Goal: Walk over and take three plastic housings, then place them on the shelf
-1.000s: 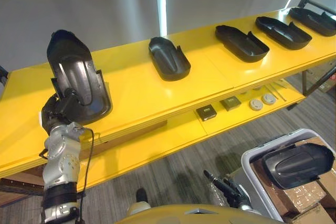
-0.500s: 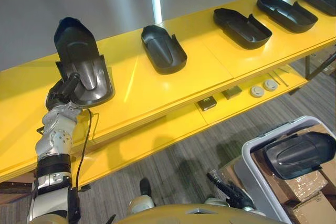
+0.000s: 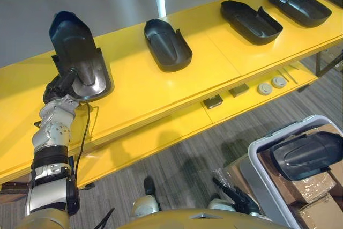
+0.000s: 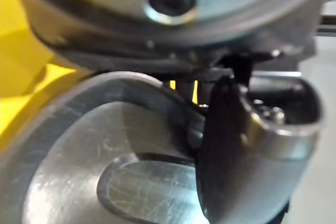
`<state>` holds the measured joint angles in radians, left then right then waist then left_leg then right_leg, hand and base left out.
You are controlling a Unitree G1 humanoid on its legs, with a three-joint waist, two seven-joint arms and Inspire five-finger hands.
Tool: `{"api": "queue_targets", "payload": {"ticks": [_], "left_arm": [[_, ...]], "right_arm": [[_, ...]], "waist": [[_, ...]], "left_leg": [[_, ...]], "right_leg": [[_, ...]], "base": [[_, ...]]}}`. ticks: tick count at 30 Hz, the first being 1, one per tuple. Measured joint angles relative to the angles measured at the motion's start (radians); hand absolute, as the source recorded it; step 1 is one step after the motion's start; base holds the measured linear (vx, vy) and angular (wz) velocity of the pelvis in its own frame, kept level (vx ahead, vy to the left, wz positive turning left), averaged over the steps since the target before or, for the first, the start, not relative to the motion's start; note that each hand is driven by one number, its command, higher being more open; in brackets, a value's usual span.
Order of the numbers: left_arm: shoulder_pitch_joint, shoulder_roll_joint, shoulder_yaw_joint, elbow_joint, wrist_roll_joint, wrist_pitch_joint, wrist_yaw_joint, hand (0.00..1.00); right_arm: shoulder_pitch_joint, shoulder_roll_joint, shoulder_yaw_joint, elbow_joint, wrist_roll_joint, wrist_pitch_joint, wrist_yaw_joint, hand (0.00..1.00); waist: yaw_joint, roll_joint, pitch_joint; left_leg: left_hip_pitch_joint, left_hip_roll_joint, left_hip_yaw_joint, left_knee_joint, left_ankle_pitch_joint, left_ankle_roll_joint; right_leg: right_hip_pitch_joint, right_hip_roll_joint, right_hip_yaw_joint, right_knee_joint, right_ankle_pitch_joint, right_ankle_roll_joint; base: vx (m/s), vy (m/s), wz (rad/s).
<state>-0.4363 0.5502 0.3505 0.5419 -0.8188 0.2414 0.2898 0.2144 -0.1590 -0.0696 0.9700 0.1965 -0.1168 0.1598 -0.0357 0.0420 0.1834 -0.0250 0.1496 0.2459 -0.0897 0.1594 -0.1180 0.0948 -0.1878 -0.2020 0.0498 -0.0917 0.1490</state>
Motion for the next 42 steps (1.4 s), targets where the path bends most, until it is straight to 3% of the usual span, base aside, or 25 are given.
{"api": "queue_targets", "payload": {"ticks": [8, 9, 32, 42], "left_arm": [[0.000, 0.011, -0.028, 0.019, -0.044, 0.002, -0.031, 0.00], [0.000, 0.011, -0.028, 0.019, -0.044, 0.002, -0.034, 1.00], [0.004, 0.013, -0.061, 0.017, -0.022, 0.001, -0.060, 1.00], [0.004, 0.009, -0.083, -0.013, 0.336, 0.005, -0.111, 1.00]], "right_arm": [[-0.012, 0.001, 0.000, 0.026, 0.006, -0.001, 0.000, 1.00], [-0.017, 0.002, 0.000, 0.035, 0.006, -0.003, 0.000, 1.00], [-0.036, 0.007, -0.021, 0.059, 0.006, -0.005, 0.002, 1.00], [-0.042, 0.018, -0.040, 0.075, 0.008, -0.005, 0.001, 1.00]], "waist": [[-0.001, -0.007, 0.004], [-0.001, -0.009, 0.006], [0.003, -0.023, 0.014], [-0.004, -0.029, 0.010]], "left_leg": [[0.002, -0.001, -0.002, 0.000, 0.000, 0.000], [0.005, -0.002, -0.003, 0.000, 0.000, 0.000], [0.032, -0.004, -0.008, 0.000, -0.003, -0.003], [0.035, -0.003, -0.004, 0.000, -0.004, -0.003]], "right_leg": [[0.006, 0.000, -0.004, -0.001, 0.000, 0.000], [0.010, 0.000, -0.006, -0.001, 0.000, 0.000], [0.049, 0.000, -0.015, -0.018, 0.000, 0.001], [0.051, 0.000, -0.013, -0.020, 0.001, 0.001]], "base": [[0.00, 0.000, 0.01], [0.00, 0.000, 0.00], [0.00, 0.000, 0.00], [0.00, 0.000, 0.00]]}}
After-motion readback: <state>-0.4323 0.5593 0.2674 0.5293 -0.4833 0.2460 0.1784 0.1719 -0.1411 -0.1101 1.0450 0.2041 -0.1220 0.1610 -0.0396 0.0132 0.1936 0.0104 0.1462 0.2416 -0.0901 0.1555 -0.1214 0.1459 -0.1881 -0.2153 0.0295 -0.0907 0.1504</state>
